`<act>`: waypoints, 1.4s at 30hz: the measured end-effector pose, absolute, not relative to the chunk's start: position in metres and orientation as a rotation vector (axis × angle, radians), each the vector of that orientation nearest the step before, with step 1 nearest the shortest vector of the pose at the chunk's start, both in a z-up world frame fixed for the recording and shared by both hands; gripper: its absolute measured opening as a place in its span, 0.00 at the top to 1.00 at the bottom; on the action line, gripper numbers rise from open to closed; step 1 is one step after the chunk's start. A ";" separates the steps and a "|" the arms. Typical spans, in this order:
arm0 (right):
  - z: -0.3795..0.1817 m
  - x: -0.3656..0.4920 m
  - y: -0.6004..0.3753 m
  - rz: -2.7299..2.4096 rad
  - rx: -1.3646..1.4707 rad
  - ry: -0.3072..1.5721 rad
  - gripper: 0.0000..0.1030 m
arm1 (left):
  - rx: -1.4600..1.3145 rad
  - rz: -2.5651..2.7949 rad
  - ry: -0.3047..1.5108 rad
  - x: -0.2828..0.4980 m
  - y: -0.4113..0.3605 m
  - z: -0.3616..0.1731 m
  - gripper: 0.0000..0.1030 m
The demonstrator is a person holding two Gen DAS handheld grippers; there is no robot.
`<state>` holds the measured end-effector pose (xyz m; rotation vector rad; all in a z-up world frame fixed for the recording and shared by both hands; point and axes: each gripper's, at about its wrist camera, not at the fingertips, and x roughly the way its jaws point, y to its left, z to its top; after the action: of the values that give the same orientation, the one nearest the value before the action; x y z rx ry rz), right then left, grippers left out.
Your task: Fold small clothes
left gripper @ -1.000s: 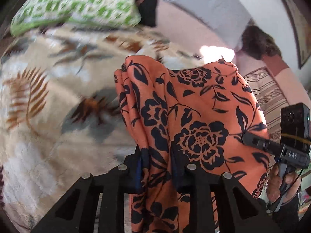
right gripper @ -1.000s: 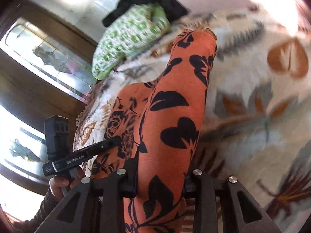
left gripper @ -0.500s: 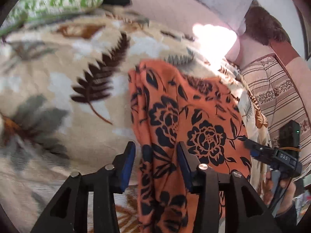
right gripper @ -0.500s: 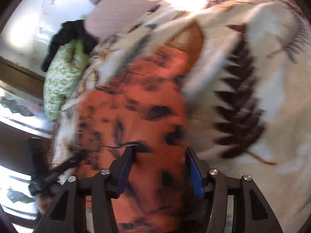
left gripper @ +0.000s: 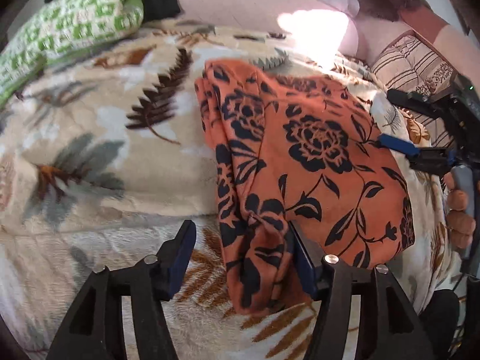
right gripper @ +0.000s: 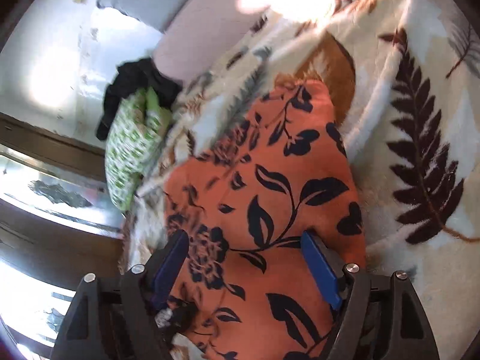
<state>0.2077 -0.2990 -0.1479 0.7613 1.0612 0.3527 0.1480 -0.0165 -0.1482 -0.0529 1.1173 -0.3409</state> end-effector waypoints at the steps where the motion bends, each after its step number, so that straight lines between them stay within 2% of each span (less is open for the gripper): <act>1: -0.138 0.203 -0.299 0.367 0.740 1.036 0.22 | -0.032 -0.328 1.101 0.145 -0.017 -0.143 0.37; 2: -0.130 0.202 -0.295 0.369 0.713 1.011 0.21 | -0.015 -0.315 1.087 0.141 -0.018 -0.137 0.37; 4: -0.133 0.215 -0.292 0.312 0.674 1.021 0.08 | 0.001 -0.294 1.075 0.134 -0.020 -0.127 0.37; 5: -0.146 0.222 -0.293 0.246 0.649 1.070 0.07 | 0.005 -0.275 1.073 0.131 -0.020 -0.122 0.37; 7: -0.157 0.222 -0.297 0.183 0.631 1.144 0.07 | 0.015 -0.248 1.064 0.118 -0.020 -0.107 0.37; 8: -0.148 0.217 -0.294 0.171 0.617 1.120 0.07 | 0.018 -0.242 1.045 0.110 -0.019 -0.099 0.33; 9: -0.130 0.204 -0.291 0.200 0.610 1.078 0.07 | 0.021 -0.228 1.024 0.104 -0.018 -0.093 0.25; 11: -0.098 0.178 -0.285 0.233 0.558 1.027 0.07 | 0.033 -0.168 0.981 0.089 -0.016 -0.079 0.20; 17: -0.031 0.070 -0.273 0.098 0.307 0.899 0.06 | 0.028 -0.151 0.936 0.054 -0.012 -0.051 0.20; 19: -0.023 0.034 -0.271 0.065 0.247 0.876 0.00 | 0.035 -0.136 0.925 0.044 -0.013 -0.045 0.20; 25: -0.028 -0.022 -0.248 -0.004 0.092 0.908 0.00 | 0.020 -0.108 0.912 0.019 -0.009 -0.032 0.18; 39: -0.017 -0.034 -0.229 -0.044 -0.035 0.894 0.00 | 0.022 -0.103 0.887 0.003 -0.015 -0.017 0.18; 42: -0.016 -0.030 -0.230 -0.059 -0.045 0.898 0.00 | 0.019 -0.095 0.894 0.005 -0.016 -0.015 0.11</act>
<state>-0.0297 -0.2300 -0.0155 -0.0453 0.8985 -0.0588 0.0048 -0.0157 -0.0155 0.0194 0.8935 -0.0953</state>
